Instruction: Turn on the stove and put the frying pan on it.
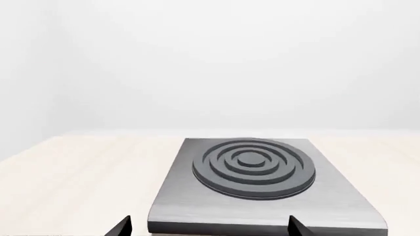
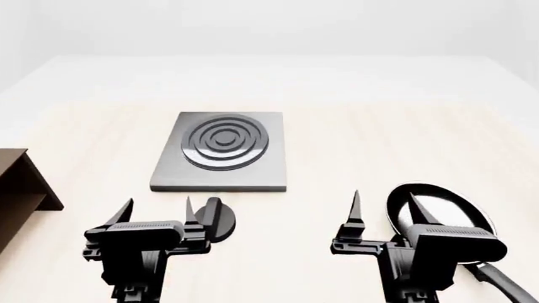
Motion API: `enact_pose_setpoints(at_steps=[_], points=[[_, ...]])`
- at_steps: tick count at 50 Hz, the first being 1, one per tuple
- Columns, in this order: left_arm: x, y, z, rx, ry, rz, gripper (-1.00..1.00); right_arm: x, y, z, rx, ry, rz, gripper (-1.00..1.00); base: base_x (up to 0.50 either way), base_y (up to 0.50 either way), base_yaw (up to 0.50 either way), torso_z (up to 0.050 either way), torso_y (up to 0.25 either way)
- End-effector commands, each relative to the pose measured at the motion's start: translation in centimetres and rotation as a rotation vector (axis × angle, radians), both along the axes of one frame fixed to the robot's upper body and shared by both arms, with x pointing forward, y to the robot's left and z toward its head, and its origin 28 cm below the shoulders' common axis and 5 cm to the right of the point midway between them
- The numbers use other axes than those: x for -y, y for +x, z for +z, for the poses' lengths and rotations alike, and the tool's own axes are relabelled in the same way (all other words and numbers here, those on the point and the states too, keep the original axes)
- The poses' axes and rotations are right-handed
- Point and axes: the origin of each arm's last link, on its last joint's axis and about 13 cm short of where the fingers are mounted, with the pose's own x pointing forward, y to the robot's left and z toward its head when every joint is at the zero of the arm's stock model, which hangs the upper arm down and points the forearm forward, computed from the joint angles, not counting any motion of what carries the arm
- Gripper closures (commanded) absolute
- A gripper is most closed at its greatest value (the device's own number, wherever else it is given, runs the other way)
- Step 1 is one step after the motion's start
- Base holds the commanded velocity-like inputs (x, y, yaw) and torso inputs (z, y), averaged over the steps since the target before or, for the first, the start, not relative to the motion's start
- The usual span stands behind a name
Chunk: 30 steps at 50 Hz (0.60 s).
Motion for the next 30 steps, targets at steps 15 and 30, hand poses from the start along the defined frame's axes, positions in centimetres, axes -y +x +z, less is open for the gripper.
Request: enact_pose_setpoints(at_steps=[15,30], points=[[-1.7,1.9,-3.9,-0.082,0.040,0.071,-1.00,0.0,-0.1,-0.3,-0.006,-0.003,0.003,-1.00,0.00,0.00,0.00,0.000,0.000],[-2.1,2.5,-5.9,-0.113,0.075,0.096,-1.00,0.0,-0.1,-0.3,-0.008,-0.002,0.007,-1.00,0.00,0.00,0.00,0.000,0.000]])
